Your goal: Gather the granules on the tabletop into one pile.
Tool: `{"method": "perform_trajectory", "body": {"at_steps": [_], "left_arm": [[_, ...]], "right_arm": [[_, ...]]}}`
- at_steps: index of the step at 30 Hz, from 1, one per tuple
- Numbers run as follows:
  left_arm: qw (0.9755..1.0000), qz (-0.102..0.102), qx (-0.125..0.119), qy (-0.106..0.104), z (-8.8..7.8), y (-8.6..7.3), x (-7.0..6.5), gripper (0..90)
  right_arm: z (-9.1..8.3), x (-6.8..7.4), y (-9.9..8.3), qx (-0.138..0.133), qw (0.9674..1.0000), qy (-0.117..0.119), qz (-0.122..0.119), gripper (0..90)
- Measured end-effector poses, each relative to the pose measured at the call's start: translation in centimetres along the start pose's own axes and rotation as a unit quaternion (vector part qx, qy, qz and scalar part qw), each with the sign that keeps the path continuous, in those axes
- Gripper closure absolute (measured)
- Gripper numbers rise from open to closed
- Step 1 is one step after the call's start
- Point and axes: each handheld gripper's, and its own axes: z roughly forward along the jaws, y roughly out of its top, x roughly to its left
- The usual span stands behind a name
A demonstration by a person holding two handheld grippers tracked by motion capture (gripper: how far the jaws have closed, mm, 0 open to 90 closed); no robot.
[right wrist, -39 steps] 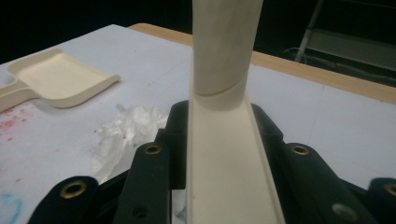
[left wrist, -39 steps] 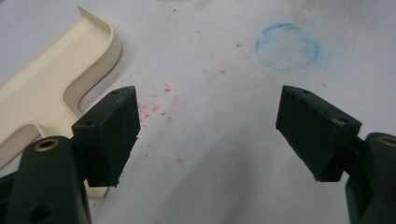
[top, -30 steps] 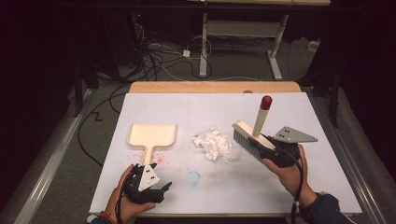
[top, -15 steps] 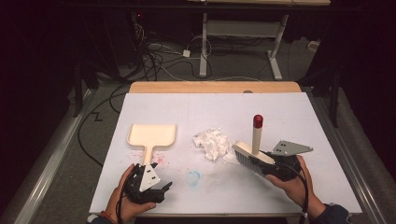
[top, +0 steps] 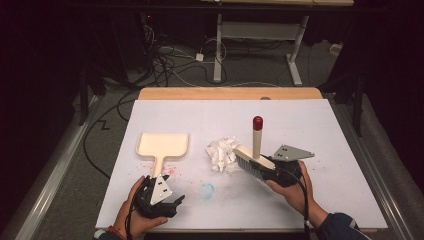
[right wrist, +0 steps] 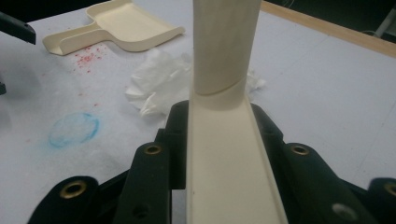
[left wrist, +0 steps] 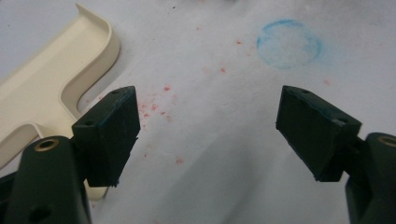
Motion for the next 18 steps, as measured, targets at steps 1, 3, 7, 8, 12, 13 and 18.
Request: {"method": "perform_trajectory", "body": {"at_steps": [1, 3, 7, 8, 12, 13, 18], "left_arm": [[1.0000, -0.001, 0.000, -0.001, 0.0, 0.0, 0.0, 20.8], [1.0000, -0.002, 0.000, 0.001, 0.0, 0.0, 0.1, 20.9], [1.0000, 0.000, -0.002, 0.001, -0.2, 0.0, 0.0, 20.9], [1.0000, 0.000, -0.002, 0.002, -0.2, 0.0, 0.0, 20.9], [1.0000, -0.003, -0.004, 0.002, -0.2, 0.0, 0.1, 20.9], [1.0000, -0.002, -0.003, 0.003, -0.2, 0.0, 0.1, 20.9], [1.0000, -0.002, -0.002, 0.001, -0.1, 0.1, 0.0, 20.9]], "right_arm": [[-0.1, 0.0, 0.0, -0.002, 1.0000, -0.001, -0.002, 67.7], [-0.4, -0.1, 0.0, -0.004, 1.0000, 0.000, -0.002, 67.7], [-1.4, -0.5, 0.1, -0.011, 0.9999, -0.005, -0.003, 67.7], [-1.7, -0.7, 0.1, -0.015, 0.9999, -0.007, -0.003, 67.7], [-3.1, -1.3, 0.1, -0.034, 0.9994, -0.010, 0.000, 67.7], [-3.3, -1.4, 0.1, -0.040, 0.9992, -0.007, 0.002, 67.7], [-3.2, -1.4, 0.4, -0.058, 0.9983, 0.002, 0.000, 67.7]]}}
